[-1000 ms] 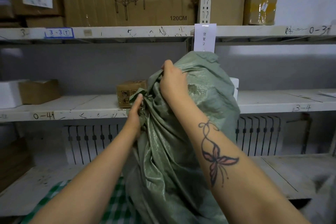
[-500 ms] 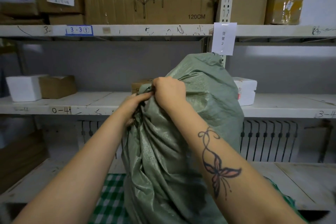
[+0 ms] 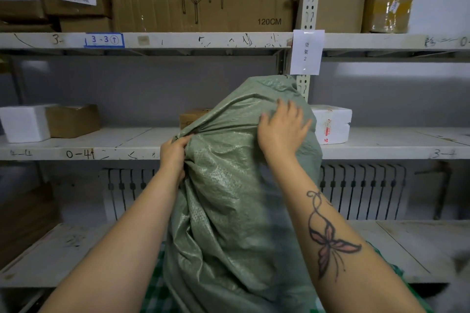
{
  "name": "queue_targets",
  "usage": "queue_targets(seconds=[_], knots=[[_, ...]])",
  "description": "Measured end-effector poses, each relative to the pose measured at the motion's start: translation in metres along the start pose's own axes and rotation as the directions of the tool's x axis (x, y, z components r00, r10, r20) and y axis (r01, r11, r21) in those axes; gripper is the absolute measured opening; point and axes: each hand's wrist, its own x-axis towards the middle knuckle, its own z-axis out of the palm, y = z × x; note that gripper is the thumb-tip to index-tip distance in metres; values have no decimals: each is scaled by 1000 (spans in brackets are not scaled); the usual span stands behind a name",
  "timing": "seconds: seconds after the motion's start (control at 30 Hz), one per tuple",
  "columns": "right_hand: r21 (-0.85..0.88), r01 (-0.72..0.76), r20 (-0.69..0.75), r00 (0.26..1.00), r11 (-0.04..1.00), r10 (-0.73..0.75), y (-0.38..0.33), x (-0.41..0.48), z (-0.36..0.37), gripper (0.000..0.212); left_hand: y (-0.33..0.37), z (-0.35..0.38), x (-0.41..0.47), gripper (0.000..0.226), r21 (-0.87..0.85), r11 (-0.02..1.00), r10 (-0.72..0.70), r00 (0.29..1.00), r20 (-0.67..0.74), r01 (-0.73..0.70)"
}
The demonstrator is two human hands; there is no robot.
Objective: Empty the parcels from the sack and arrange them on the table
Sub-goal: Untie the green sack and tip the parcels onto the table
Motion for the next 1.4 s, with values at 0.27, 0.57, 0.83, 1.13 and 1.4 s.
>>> queue_targets(seconds=[0.27,0.57,0.83,1.13,1.4], knots=[[304,-177,228,968,936,109,19,-9,13,84,-4,6,-2,15,-115,993,-23,999,-29,19],[394,-372,40,920,840,389,55,-21,24,88,-5,-4,2,17,-96,995,-25,997,-77,18],[494,-601,217,785,629,580,59,-6,39,87,-8,-9,7,7,-96,995,-13,996,-88,4],[627,-618,258,739,474,622,57,6,32,79,-6,-2,6,9,-123,992,-22,998,-56,15],[753,-481,171,801,448,573,36,35,-9,81,19,5,-1,19,-188,982,-32,996,-81,17]])
